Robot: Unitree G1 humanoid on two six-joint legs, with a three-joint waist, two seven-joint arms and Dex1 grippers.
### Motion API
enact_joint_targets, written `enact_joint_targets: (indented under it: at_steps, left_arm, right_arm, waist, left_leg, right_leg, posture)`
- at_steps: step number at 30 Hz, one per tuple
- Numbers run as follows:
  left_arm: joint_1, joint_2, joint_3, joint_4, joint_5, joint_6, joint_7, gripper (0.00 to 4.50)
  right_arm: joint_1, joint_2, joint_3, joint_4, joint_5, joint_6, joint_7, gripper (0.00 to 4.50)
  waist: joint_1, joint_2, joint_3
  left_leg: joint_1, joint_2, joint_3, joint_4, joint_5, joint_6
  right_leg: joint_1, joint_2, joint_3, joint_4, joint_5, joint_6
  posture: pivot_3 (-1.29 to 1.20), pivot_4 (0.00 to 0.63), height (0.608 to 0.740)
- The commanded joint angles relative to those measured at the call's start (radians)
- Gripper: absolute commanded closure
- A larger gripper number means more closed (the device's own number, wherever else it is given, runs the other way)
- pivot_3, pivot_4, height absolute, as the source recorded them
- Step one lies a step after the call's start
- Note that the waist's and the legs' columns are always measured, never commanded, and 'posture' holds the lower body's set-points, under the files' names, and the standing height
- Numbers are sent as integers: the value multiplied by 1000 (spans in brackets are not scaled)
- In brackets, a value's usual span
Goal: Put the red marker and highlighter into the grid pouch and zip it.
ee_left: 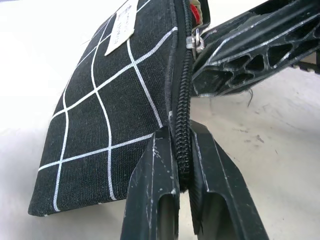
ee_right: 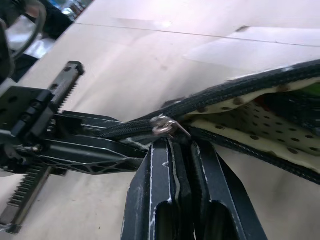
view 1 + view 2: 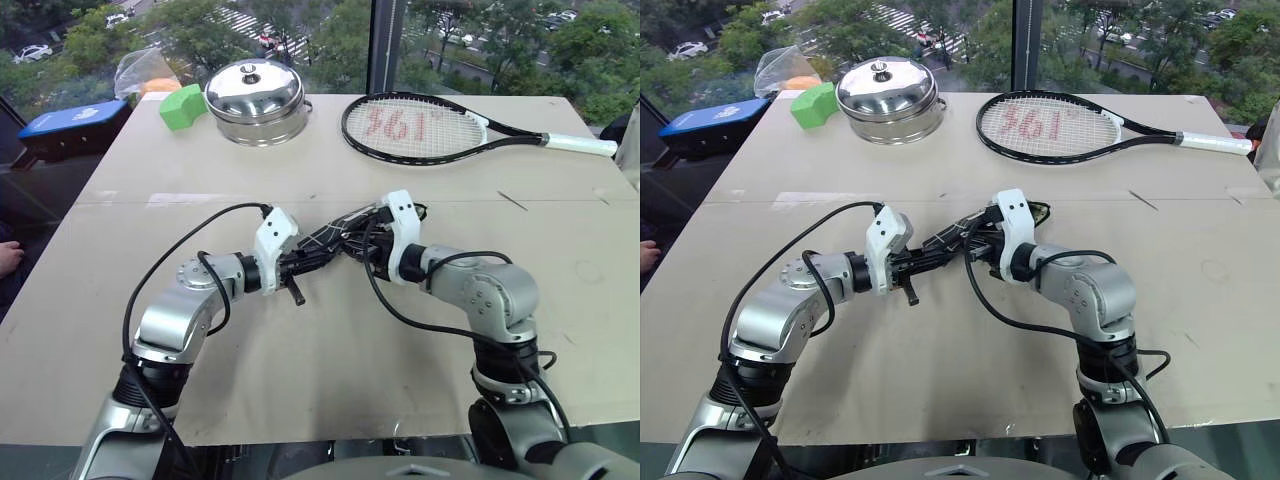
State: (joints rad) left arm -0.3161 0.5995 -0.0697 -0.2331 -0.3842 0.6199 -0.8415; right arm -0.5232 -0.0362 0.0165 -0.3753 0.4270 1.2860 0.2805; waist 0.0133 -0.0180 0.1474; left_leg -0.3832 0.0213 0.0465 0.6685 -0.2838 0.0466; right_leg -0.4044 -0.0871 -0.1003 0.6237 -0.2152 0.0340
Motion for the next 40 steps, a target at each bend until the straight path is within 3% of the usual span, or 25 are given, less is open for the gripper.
enact_joint_targets:
  at_steps: [1,5,9,12,13,15,17,18,19,23,27,33,40]
  left_arm:
    - [8,22,30,-27,9,-29,9,4500]
    - [11,28,18,-3,37,-84,4,4500]
    - [-10,30,-39,37,89,-187,-18,4500]
    - [-72,29,-111,129,197,-389,-51,4500]
    - [-87,26,-119,160,210,-444,-69,4500]
    - [-96,24,-111,211,209,-528,-109,3733]
    - [-78,28,-75,241,170,-571,-149,2914]
    - [-54,33,-41,233,125,-555,-167,2652]
    - [-32,39,-12,217,84,-525,-179,2141]
    - [97,72,168,52,-205,-203,-156,253]
    - [280,130,308,-92,-315,-94,-146,101]
    - [564,201,443,-181,-285,-135,-214,101]
    - [619,215,490,-175,-302,-150,-246,101]
  right_arm:
    - [22,-125,-143,-79,-64,35,-79,4400]
    - [55,-305,-253,-65,-98,29,-83,4400]
    - [99,-372,-185,-113,-64,-16,-19,4400]
    - [179,-410,-125,-153,-65,-205,68,4400]
    - [209,-452,-99,-161,-74,-248,107,4157]
    - [277,-522,-82,-179,-92,-324,159,3683]
    - [374,-586,-113,-210,-84,-432,241,2565]
    - [434,-611,-154,-221,-84,-491,275,2366]
    - [482,-626,-192,-225,-82,-549,305,1740]
    - [686,-649,-381,-237,-49,-791,437,14]
    - [868,-649,-585,-264,78,-891,614,0]
    - [1056,-667,-843,-225,209,-981,823,0]
    - [1172,-677,-891,-203,194,-1034,910,0]
  waist:
    - [2,0,0]
    - [-2,0,0]
    - [-12,1,0]
    - [-10,1,0]
    - [-7,1,0]
    - [2,1,0]
    - [2,1,0]
    - [3,1,0]
    - [2,0,0]
    - [-2,0,0]
    - [1,1,1]
    - [4,2,1]
    - [15,3,1]
  left_leg:
    - [0,0,0,0,0,0]
    - [0,-2,1,0,0,1]
    - [2,1,2,-3,-2,4]
    - [3,1,0,-4,-3,4]
    - [2,1,1,-3,-3,5]
    - [2,0,2,-3,-3,5]
    - [1,0,2,-1,-4,7]
    - [0,0,3,0,-5,8]
    - [-1,0,3,0,-5,8]
    - [0,0,3,0,-5,8]
    - [3,2,2,0,-5,8]
    - [4,2,1,0,-6,8]
    - [4,2,1,0,-8,4]
  right_leg:
    - [0,0,0,0,0,0]
    - [0,-1,-1,-2,0,0]
    - [0,2,3,-1,0,0]
    - [0,2,3,-1,0,0]
    - [0,3,3,-1,0,0]
    - [0,2,2,-1,0,0]
    - [0,1,2,-3,0,0]
    - [0,1,2,-4,0,0]
    - [0,0,2,-6,0,0]
    - [1,-1,6,-7,-1,2]
    - [3,-1,5,-5,-3,6]
    - [4,-6,5,-6,-6,2]
    - [2,-8,5,-6,-6,1]
  posture:
    - [0,150,740]
    - [0,150,740]
    - [0,150,740]
    - [0,150,740]
    - [0,150,740]
    - [0,150,740]
    - [0,150,740]
    - [0,150,740]
    - [0,150,740]
    - [0,150,740]
    - [0,150,740]
    - [0,150,740]
    - [0,150,740]
